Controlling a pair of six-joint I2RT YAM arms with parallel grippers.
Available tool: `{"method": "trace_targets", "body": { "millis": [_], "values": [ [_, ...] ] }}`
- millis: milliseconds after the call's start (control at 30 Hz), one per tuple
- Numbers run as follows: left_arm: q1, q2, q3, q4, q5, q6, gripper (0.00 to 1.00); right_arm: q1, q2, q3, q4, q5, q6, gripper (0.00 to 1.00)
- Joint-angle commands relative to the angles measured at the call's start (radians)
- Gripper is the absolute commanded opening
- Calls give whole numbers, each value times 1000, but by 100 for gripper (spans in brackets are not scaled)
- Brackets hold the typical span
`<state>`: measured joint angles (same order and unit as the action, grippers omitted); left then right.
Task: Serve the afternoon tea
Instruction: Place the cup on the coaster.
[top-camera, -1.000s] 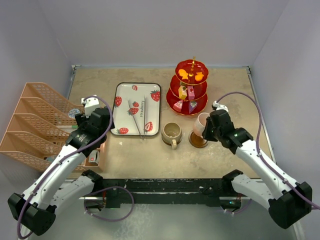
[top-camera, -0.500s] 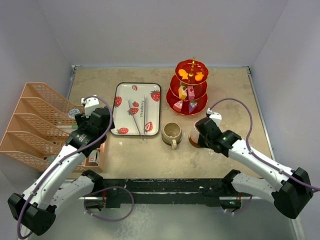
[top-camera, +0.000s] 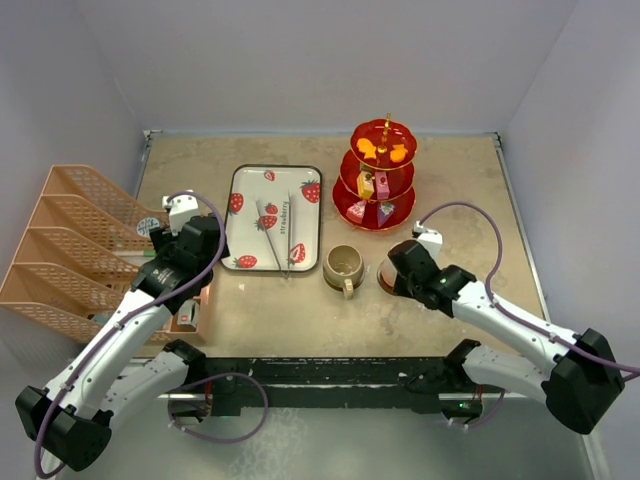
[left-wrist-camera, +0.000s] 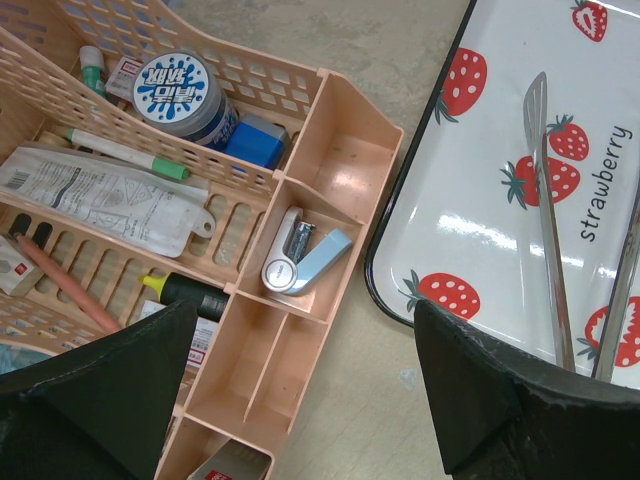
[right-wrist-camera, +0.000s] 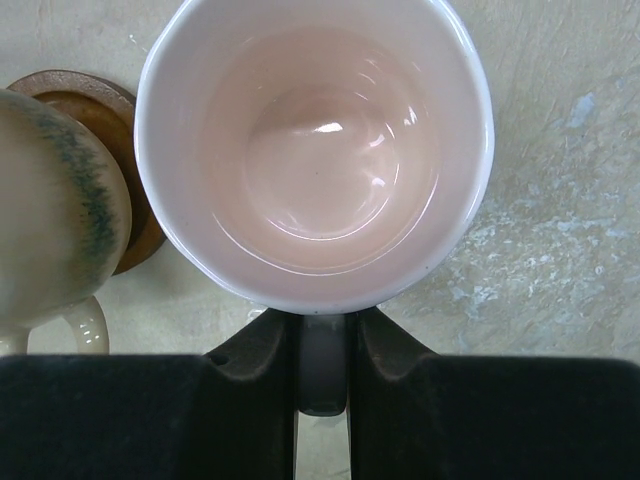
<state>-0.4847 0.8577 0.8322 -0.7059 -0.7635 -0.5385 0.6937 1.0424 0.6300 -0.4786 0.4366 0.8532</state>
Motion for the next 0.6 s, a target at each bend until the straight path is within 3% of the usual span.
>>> {"method": "trace_targets", "body": {
  "millis": [0,567],
  "values": [
    [0,-5,39,9,-18,-9,87,7,-11,0,73,27,-15,14],
    [0,-1,39,10,-15,-5,87,30,-6,64,-66,76,74,22]
  ]
}}
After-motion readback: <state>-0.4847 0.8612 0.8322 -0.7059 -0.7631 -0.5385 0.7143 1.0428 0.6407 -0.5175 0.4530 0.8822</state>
